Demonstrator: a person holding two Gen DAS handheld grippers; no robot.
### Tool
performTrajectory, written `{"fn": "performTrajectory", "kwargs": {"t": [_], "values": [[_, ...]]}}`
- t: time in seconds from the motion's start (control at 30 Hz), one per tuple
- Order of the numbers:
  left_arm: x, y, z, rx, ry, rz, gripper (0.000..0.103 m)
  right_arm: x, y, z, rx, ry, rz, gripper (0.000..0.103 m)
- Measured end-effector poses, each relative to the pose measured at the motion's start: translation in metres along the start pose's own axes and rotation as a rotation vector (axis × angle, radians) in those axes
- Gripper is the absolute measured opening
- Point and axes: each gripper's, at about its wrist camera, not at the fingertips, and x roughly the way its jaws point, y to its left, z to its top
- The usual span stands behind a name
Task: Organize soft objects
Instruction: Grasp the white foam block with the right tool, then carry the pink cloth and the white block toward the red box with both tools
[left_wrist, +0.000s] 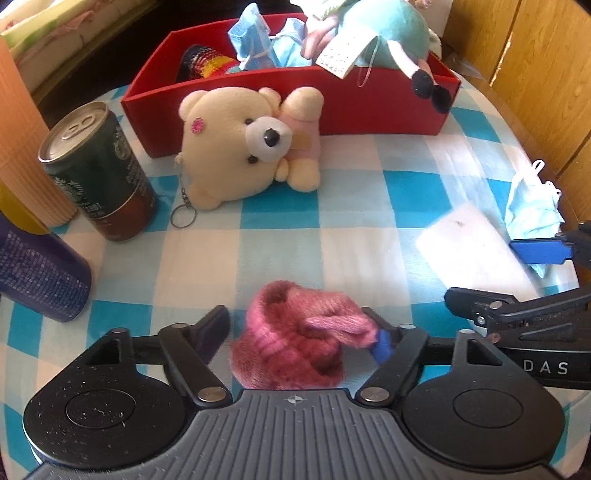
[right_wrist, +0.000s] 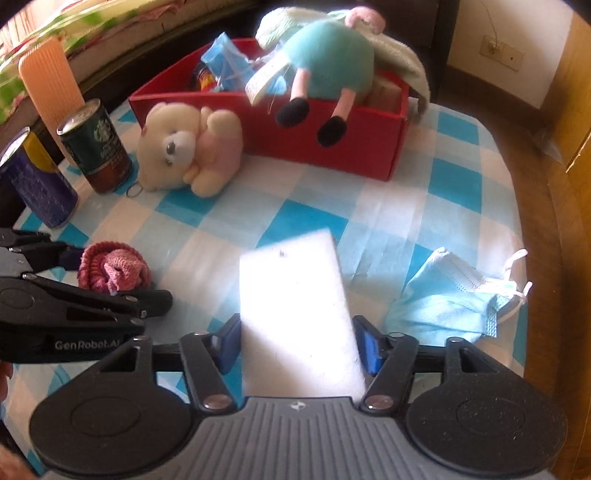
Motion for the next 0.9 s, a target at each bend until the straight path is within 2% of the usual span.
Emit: {"fn": "performTrajectory", "kwargs": {"t": [0.1, 0.2, 0.27, 0.3, 0.37, 0.43, 0.63, 0.9], "values": [[0.001, 0.005, 0.000, -0.011, -0.001, 0.008, 0.081, 0.004, -0.001, -0.001, -0.009, 0.006, -0.020, 0.060], [0.000, 0.006, -0.003, -0.014, -0.009, 0.024, 0.083, 0.008, -0.001, -0.004, -0.022, 0.014, -0.030, 0.061], [-0.002, 0.004, -0.006, -0.012, -0.021, 0.036, 0.080, 0.008, 0.000, -0.005, -0.020, 0.011, -0.034, 0.061], [-0.003, 0.002, -0.007, -0.012, -0.026, 0.041, 0.078, 0.008, 0.001, -0.006, -0.022, 0.012, -0.031, 0.059], [-0.007, -0.001, -0.008, -0.008, -0.033, 0.037, 0.062, 0.006, 0.004, -0.006, -0.028, 0.013, -0.024, 0.050], [-0.010, -0.006, -0.009, 0.002, -0.038, 0.043, 0.054, 0.002, 0.008, -0.008, -0.034, 0.006, -0.027, 0.034], [-0.016, -0.013, -0.009, 0.031, -0.039, 0.047, 0.049, -0.002, 0.015, -0.014, -0.031, 0.007, -0.003, 0.033], [-0.034, -0.014, -0.004, 0.040, -0.104, 0.057, 0.049, -0.021, 0.016, -0.007, -0.009, -0.055, 0.025, 0.033]]}}
